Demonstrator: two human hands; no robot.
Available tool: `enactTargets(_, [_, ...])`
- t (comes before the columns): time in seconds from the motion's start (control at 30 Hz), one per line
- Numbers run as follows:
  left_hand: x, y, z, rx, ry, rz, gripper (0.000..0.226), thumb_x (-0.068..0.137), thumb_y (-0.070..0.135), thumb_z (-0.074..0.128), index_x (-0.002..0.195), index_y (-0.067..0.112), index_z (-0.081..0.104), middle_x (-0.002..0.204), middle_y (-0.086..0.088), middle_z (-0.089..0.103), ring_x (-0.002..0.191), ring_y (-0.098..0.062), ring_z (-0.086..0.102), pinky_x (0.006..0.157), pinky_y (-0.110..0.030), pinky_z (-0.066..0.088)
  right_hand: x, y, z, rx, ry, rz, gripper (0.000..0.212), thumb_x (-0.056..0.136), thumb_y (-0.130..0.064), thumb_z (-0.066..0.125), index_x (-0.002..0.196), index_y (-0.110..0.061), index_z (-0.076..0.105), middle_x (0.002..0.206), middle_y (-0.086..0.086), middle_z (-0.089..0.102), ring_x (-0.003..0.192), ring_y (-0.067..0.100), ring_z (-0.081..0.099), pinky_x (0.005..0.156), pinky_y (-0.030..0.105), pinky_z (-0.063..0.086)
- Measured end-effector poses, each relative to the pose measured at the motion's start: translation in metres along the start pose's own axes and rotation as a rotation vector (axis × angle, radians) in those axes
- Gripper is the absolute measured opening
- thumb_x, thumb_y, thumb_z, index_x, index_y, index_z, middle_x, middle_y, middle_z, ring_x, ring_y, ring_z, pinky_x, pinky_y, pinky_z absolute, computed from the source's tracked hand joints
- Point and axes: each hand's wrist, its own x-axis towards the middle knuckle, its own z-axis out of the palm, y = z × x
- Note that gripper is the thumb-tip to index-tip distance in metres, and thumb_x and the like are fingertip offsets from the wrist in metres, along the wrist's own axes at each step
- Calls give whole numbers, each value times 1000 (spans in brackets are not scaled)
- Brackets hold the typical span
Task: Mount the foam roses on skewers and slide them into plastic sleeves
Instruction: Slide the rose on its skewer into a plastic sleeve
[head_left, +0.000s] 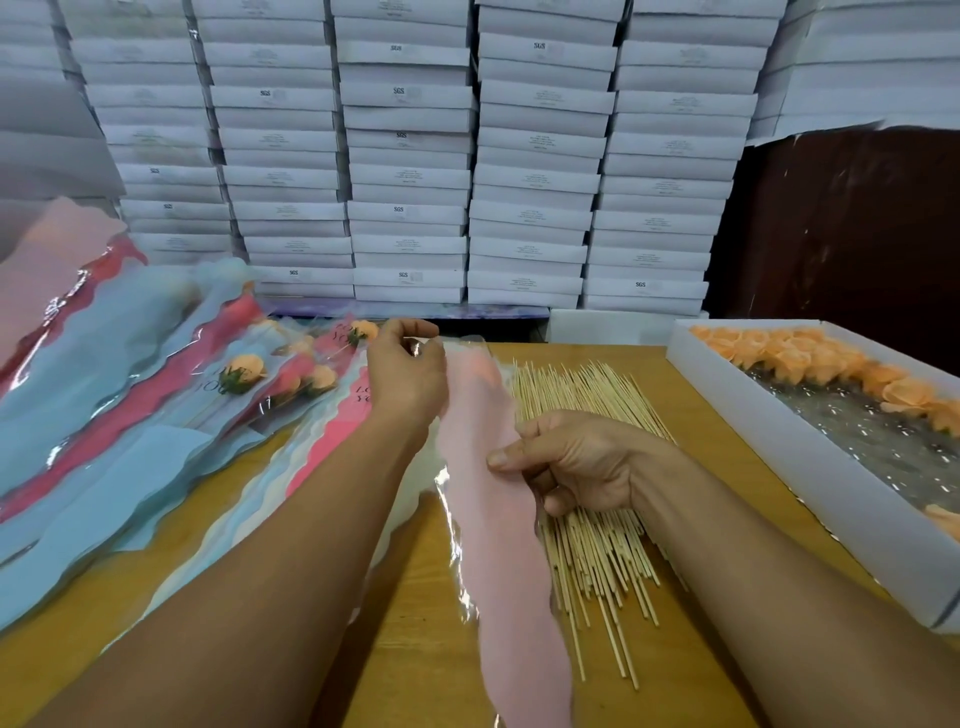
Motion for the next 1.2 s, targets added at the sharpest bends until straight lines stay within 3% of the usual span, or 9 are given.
enactTargets(0.17, [4, 8, 2, 96, 5, 59, 22, 93, 7, 55, 83, 28, 54, 84, 5, 56, 74, -14, 54, 62, -25, 43, 4, 0, -2, 24, 83, 0, 43, 71, -17, 81, 109, -1, 70, 83, 9, 74, 62, 15, 67, 38, 16, 44])
enactTargets(0.23, [9, 13, 2, 176, -57, 45, 14, 91, 10, 57, 89, 24, 54, 96, -1, 58, 83, -20, 57, 68, -29, 45, 3, -1, -6, 37, 118, -15, 44, 69, -18, 82, 108, 0, 70, 81, 8, 75, 59, 14, 67, 36, 16, 42])
enactTargets(0.37, [19, 27, -2, 531, -213, 56, 23, 90, 20, 60, 107, 17, 45, 120, -12, 49, 92, -31, 56, 61, -30, 41, 4, 0, -10, 71, 206, -43, 20, 83, -12, 77, 99, -3, 71, 77, 8, 75, 55, 12, 67, 35, 16, 41])
enactTargets(0.47, [20, 36, -8, 844, -386, 201, 28, 92, 25, 61, 109, 14, 41, 115, -12, 46, 93, -30, 49, 60, -31, 35, 4, -1, -10, 95, 289, -58, 16, 85, -11, 77, 99, -3, 72, 80, 9, 76, 55, 13, 67, 34, 17, 40])
enactTargets(0.63, [4, 52, -19, 1238, -645, 345, 42, 98, 41, 56, 108, 0, 63, 98, -14, 67, 90, -31, 60, 72, -36, 46, 3, -1, -10, 110, 366, -72, 17, 86, -9, 77, 99, -2, 71, 83, 12, 74, 55, 15, 66, 34, 17, 40])
enactTargets(0.73, [-13, 54, -24, 1138, -707, 236, 51, 100, 42, 53, 94, -6, 69, 89, -21, 73, 83, -33, 69, 64, -29, 50, 4, -1, -10, 143, 410, -86, 16, 85, -8, 77, 97, -2, 71, 80, 12, 74, 53, 16, 65, 33, 17, 39])
enactTargets(0.83, [-32, 45, -28, 791, -723, -102, 46, 95, 40, 63, 91, -5, 68, 85, -19, 74, 68, -29, 72, 64, -32, 60, 6, -2, -10, 186, 466, -116, 17, 83, -6, 78, 97, 1, 70, 74, 12, 74, 47, 16, 61, 32, 18, 38])
enactTargets(1.03, [-69, 35, -33, 133, -717, -537, 33, 82, 8, 79, 108, -6, 63, 102, -22, 74, 94, -40, 72, 95, -56, 51, 9, -1, -9, 262, 530, -174, 17, 84, -3, 78, 96, 2, 67, 62, 9, 71, 38, 13, 56, 31, 18, 39])
enactTargets(1.2, [-79, 33, -34, -14, -670, -597, 41, 76, -10, 77, 108, 3, 55, 98, -26, 67, 70, -33, 68, 63, -43, 61, 10, 0, -9, 282, 582, -214, 20, 84, -5, 78, 98, 3, 67, 64, 9, 72, 39, 12, 58, 32, 19, 41])
